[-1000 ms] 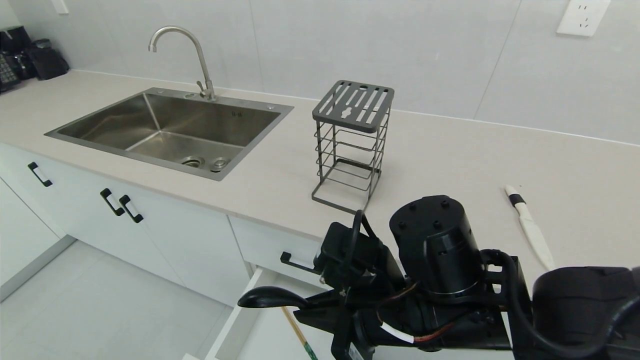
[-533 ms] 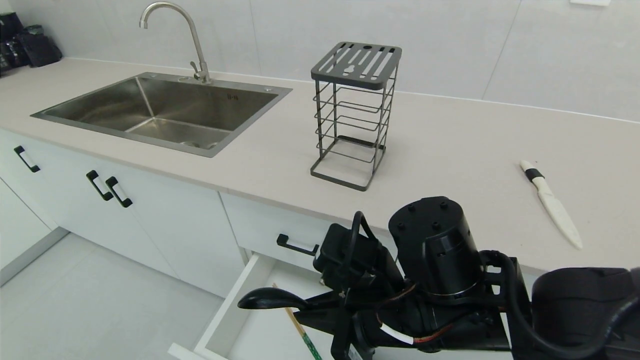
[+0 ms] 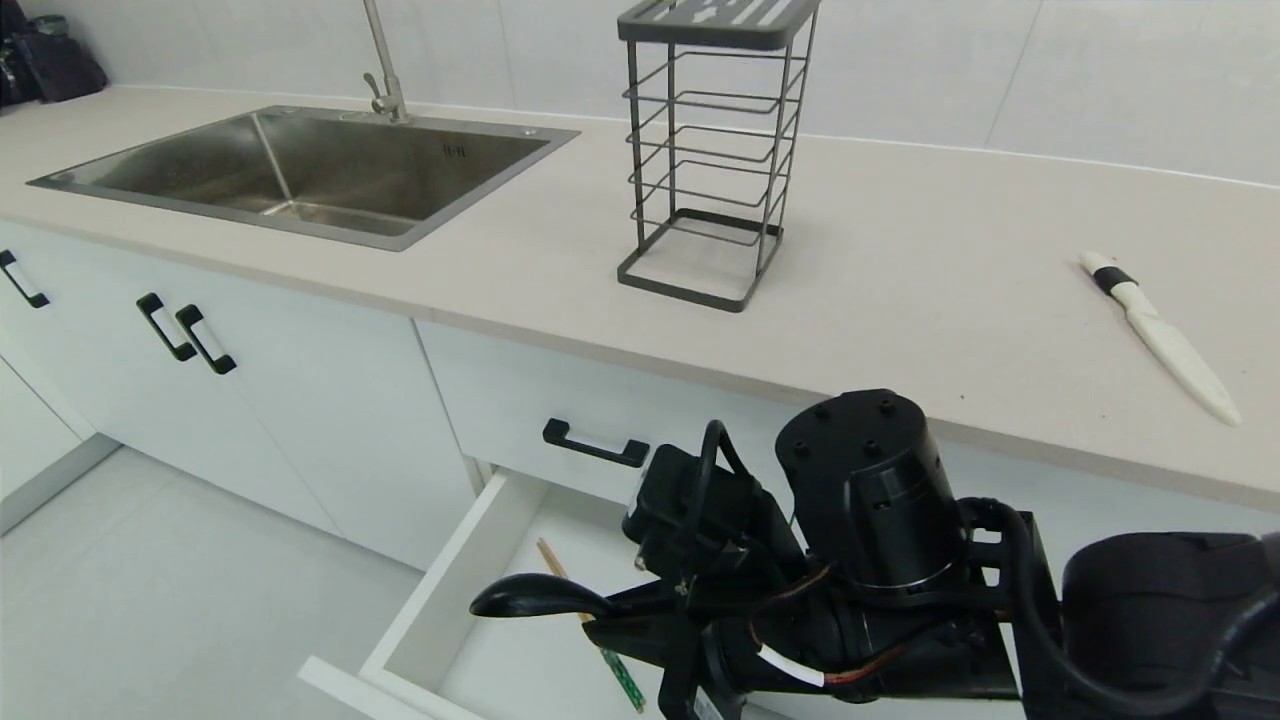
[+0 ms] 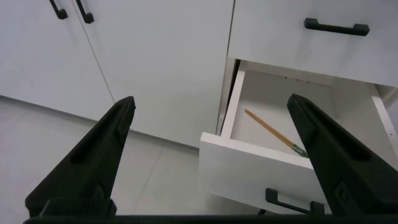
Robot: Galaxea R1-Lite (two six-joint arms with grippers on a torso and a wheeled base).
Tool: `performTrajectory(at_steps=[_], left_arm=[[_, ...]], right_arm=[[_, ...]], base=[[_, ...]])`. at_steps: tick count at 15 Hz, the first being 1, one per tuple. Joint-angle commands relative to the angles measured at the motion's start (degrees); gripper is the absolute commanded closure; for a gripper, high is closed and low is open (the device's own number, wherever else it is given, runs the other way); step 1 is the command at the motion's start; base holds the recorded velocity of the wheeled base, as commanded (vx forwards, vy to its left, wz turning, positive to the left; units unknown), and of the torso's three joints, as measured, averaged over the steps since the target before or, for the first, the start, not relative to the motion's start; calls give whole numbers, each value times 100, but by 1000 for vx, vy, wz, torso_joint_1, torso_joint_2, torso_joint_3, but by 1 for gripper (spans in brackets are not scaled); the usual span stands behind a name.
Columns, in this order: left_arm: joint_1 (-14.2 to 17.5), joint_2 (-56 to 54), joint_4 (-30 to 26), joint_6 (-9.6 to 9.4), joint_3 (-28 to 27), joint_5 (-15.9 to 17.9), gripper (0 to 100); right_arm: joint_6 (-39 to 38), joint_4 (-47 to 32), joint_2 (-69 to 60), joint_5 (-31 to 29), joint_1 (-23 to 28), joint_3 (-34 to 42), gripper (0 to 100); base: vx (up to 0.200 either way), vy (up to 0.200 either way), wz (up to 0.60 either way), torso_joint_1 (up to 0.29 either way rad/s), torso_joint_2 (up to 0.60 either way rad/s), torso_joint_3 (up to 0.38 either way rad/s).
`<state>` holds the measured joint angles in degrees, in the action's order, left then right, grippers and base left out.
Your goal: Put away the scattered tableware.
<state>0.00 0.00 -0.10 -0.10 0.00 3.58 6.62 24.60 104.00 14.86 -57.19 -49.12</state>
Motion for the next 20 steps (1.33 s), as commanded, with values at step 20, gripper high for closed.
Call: performTrajectory(at_steps=[20], left_arm=[[0, 9, 1, 1, 0, 2, 0]], right_arm=[[-56, 133, 77, -282, 225, 447, 100]], base=[[0, 0, 0, -102, 179, 68]])
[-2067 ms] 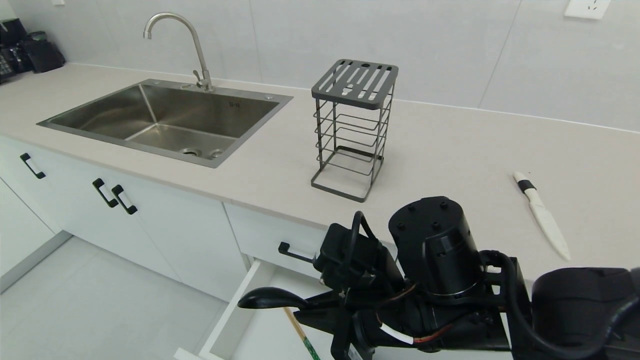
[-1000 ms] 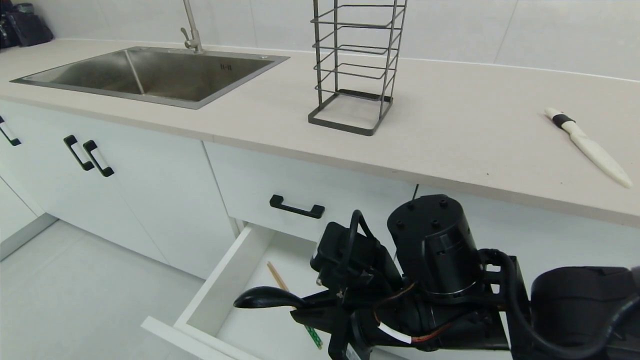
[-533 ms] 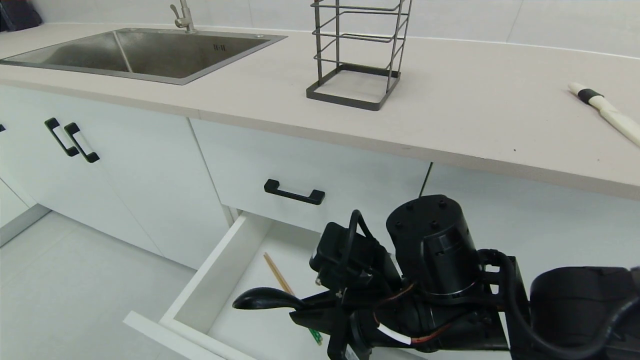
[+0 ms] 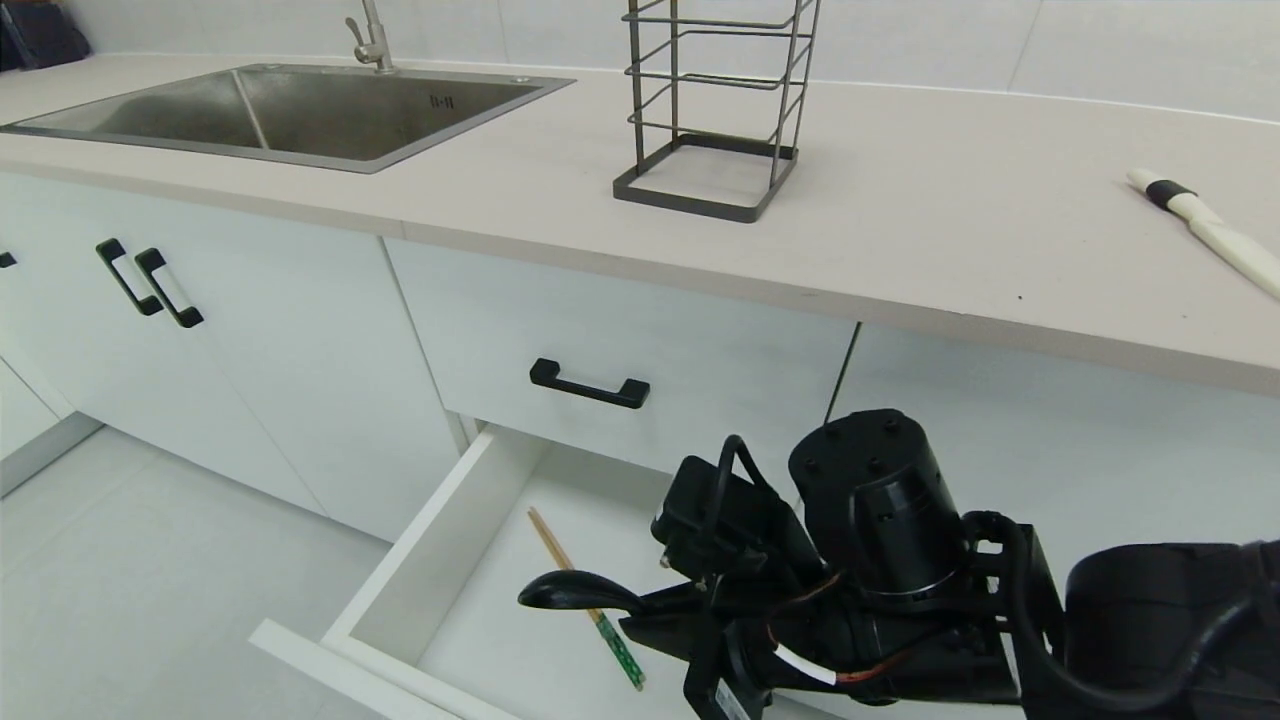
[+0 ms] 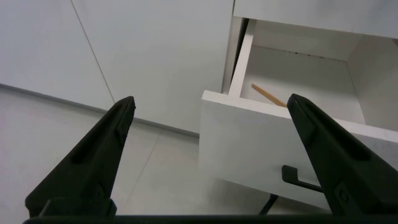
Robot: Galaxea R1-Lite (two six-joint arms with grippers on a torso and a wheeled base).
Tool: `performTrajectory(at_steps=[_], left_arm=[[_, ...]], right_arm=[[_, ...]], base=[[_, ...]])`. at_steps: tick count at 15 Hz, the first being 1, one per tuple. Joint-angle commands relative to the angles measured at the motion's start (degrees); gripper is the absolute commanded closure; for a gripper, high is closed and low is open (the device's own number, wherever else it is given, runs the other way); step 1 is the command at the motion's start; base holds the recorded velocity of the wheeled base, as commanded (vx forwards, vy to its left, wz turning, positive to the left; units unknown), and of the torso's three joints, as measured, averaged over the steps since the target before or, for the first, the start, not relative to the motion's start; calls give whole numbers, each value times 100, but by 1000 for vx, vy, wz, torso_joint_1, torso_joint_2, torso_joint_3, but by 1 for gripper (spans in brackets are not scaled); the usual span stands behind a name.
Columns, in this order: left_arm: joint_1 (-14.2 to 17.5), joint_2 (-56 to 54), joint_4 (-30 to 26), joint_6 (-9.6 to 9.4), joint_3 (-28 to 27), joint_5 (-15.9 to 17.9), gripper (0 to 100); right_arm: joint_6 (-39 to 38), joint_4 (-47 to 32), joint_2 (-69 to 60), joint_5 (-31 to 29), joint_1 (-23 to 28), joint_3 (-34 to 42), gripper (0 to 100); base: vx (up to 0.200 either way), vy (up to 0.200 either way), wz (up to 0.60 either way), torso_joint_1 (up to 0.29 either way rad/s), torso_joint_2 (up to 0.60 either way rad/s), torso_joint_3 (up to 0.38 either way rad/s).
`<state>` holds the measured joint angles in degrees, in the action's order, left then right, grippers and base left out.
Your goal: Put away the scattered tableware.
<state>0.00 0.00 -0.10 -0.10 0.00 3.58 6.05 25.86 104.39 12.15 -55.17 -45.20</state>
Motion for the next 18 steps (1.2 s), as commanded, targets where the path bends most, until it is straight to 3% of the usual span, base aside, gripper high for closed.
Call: performTrajectory(at_steps=[1, 4, 9, 18], left_arm=[[0, 9, 1, 1, 0, -7, 0], [0, 9, 1, 1, 0, 2, 0], [0, 9, 1, 1, 0, 2, 0], [0, 9, 1, 1, 0, 2, 0]], right_arm=[[-16, 16, 108, -108, -2, 3, 100], [-69, 25, 627, -416, -292, -419, 100], [-192, -309, 1901, -881, -354, -2195, 100], [-218, -511, 2209, -1356, -283, -2449, 100]], base=[[0, 0, 0, 0, 0, 0], [0, 0, 0, 0, 0, 0], [0, 0, 0, 0, 0, 0], [0, 0, 0, 0, 0, 0]])
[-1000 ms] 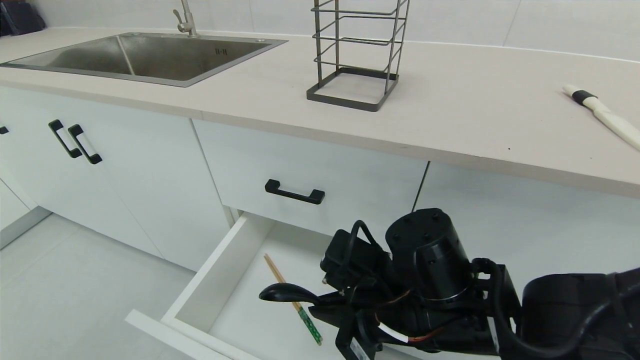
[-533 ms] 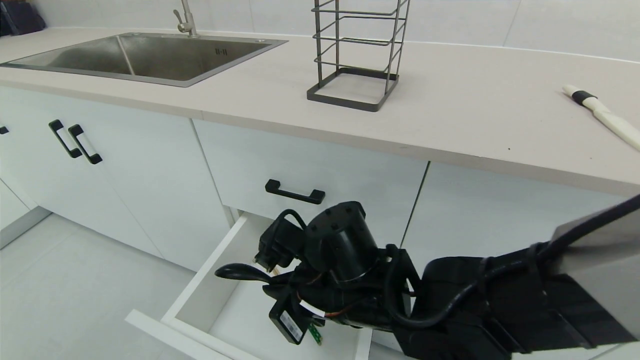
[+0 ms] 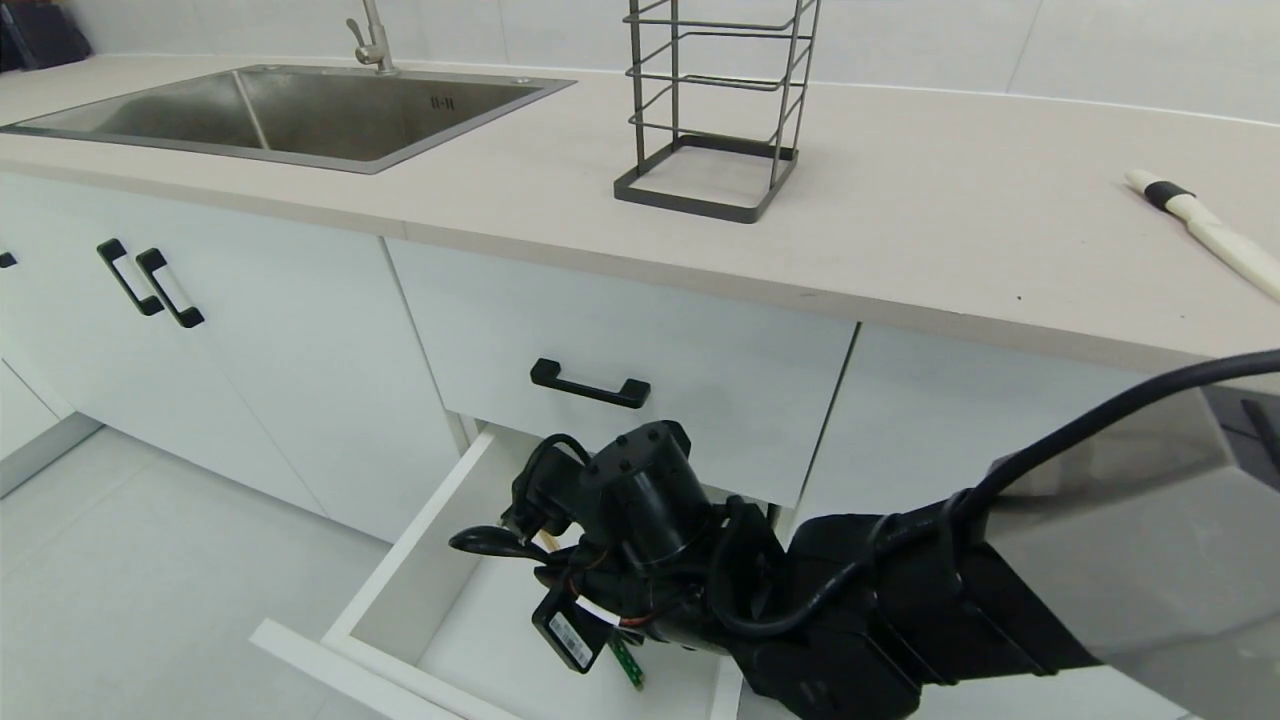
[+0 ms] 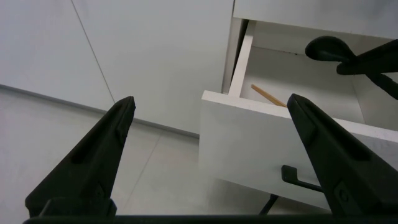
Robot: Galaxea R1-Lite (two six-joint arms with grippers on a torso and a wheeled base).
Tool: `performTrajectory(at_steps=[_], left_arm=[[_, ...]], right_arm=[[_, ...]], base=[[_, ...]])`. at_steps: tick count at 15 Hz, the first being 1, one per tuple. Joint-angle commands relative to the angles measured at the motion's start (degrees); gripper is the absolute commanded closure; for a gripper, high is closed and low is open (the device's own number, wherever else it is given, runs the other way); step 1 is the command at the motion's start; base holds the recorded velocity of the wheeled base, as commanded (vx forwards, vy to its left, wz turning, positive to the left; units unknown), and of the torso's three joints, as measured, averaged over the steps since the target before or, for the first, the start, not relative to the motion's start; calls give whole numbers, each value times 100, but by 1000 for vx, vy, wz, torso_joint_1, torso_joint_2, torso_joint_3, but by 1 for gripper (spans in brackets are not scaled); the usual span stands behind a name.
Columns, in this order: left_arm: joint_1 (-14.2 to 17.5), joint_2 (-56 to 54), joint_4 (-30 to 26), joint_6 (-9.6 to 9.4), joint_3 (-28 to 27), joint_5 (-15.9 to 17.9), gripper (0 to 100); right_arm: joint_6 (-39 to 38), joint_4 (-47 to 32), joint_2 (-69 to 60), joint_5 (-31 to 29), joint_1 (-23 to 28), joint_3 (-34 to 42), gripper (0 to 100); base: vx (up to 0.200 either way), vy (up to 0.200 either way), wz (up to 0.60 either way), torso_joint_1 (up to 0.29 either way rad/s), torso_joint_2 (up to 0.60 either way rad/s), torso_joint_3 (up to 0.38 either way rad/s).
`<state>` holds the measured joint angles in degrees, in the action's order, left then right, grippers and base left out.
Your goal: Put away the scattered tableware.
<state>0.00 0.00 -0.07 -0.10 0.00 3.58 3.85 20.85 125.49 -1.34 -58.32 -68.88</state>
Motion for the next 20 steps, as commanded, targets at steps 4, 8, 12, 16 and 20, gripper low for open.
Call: performTrajectory(at_steps=[4, 8, 12, 16, 20], left_arm=[[0, 9, -1, 1, 0, -7, 0], [0, 9, -1, 1, 0, -7, 0], [0, 9, -1, 1, 0, 2, 0], [0, 9, -1, 1, 0, 2, 0], [0, 9, -1, 1, 0, 2, 0]], right_arm=[[-86, -213, 327, -200, 93, -328, 100], [-113, -274, 538, -305, 154, -486, 100], [-113, -327, 749, -314, 163, -645, 100], [-122, -450, 942, -332, 207, -855, 100], [-122, -547, 1100, -437, 242, -1014, 100]], base=[[0, 0, 0, 0, 0, 0], [0, 0, 0, 0, 0, 0], [0, 0, 0, 0, 0, 0], [0, 0, 0, 0, 0, 0], [0, 0, 0, 0, 0, 0]])
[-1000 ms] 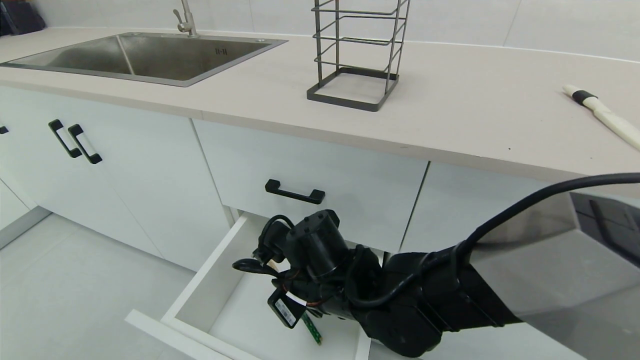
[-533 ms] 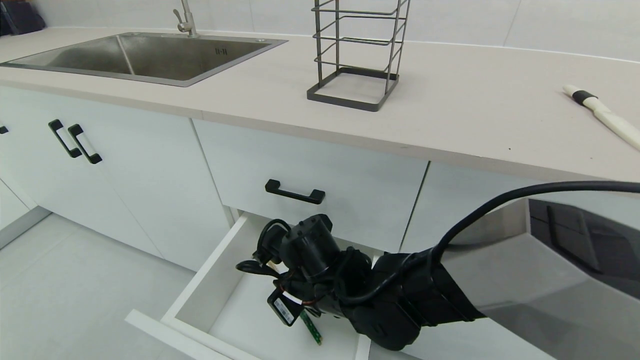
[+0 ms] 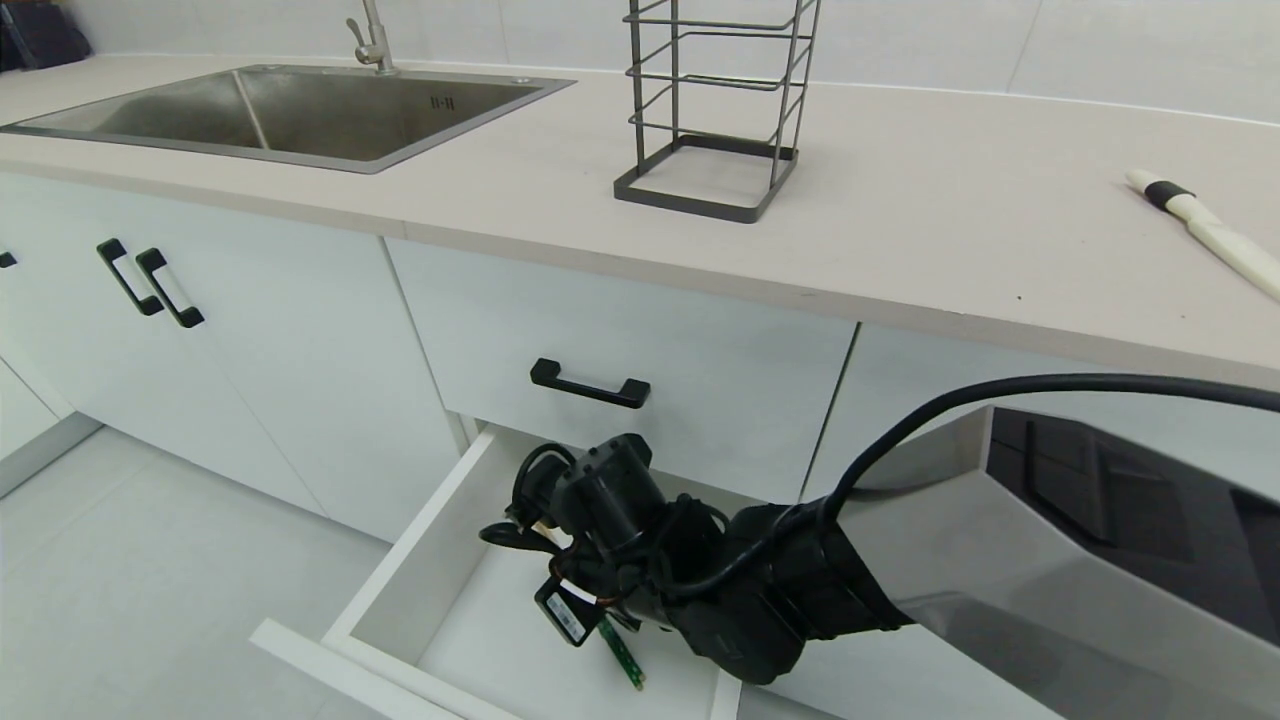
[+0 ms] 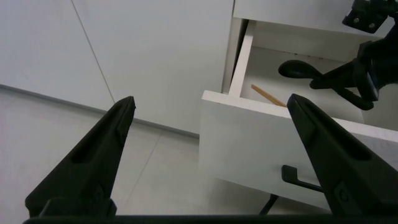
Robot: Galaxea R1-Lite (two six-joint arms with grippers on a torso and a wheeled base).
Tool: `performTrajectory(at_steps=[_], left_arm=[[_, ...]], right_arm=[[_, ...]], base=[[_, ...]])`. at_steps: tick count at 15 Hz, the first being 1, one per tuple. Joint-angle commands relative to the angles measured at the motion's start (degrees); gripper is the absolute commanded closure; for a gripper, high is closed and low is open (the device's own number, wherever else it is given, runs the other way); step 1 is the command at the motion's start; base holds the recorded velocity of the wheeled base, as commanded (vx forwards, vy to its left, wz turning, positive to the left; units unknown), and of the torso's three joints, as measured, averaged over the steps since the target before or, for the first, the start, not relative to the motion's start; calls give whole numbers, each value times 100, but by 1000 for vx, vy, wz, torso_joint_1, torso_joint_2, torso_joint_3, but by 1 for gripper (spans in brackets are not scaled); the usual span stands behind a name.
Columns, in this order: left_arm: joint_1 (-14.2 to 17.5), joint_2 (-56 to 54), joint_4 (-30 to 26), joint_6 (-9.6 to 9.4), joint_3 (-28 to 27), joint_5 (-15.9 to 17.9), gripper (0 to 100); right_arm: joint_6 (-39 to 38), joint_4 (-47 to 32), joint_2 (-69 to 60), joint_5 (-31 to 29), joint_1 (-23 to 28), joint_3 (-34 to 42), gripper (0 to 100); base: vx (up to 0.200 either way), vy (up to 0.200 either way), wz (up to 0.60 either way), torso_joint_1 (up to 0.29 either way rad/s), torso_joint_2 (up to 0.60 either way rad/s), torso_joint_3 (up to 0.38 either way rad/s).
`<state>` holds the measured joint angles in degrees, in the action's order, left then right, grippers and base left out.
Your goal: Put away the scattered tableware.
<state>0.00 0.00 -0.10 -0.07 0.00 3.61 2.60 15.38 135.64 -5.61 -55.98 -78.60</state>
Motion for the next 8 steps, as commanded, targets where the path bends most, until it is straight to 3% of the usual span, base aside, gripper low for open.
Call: performTrajectory(at_steps=[1, 8], left_arm=[[0, 9, 1, -1, 0, 0, 0], [0, 9, 1, -1, 0, 0, 0]], right_arm=[[4, -9, 111, -19, 8, -50, 100], [-84, -185, 366, -169, 61, -348, 100]], base=[[0, 0, 0, 0, 0, 0], [0, 0, 0, 0, 0, 0]])
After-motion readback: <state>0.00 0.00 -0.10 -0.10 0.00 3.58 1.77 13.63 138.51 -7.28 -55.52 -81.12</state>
